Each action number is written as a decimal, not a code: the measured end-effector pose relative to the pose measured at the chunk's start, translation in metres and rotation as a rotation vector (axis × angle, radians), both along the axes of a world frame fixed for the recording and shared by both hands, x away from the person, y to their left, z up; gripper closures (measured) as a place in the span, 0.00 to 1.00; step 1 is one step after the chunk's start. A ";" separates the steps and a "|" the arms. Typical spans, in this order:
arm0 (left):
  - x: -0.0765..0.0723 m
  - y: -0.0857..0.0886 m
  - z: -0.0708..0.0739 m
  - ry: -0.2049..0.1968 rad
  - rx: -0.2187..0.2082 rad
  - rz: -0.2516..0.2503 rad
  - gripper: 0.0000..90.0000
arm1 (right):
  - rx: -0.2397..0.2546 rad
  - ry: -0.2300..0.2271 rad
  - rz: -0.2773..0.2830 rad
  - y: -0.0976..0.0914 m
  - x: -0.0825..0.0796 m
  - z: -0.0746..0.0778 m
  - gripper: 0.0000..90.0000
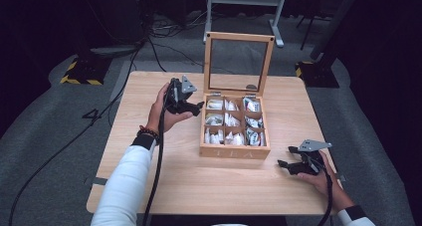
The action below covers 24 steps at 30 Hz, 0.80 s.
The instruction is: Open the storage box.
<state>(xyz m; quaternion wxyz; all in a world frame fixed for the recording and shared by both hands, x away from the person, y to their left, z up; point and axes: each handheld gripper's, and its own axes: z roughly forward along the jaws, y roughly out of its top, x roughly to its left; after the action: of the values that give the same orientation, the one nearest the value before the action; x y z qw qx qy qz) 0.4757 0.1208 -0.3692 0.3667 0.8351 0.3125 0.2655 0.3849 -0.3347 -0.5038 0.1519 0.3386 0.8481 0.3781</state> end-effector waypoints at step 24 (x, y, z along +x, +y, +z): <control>-0.080 0.056 -0.054 0.072 0.111 -0.006 0.20 | 0.010 -0.047 -0.038 -0.004 -0.006 0.016 0.27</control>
<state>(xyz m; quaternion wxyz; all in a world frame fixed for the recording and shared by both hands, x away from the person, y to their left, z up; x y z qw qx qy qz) 0.3958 0.1763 -0.4235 0.3094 0.8640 0.3077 0.2512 0.3789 -0.3391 -0.4879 0.1770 0.3464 0.8359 0.3874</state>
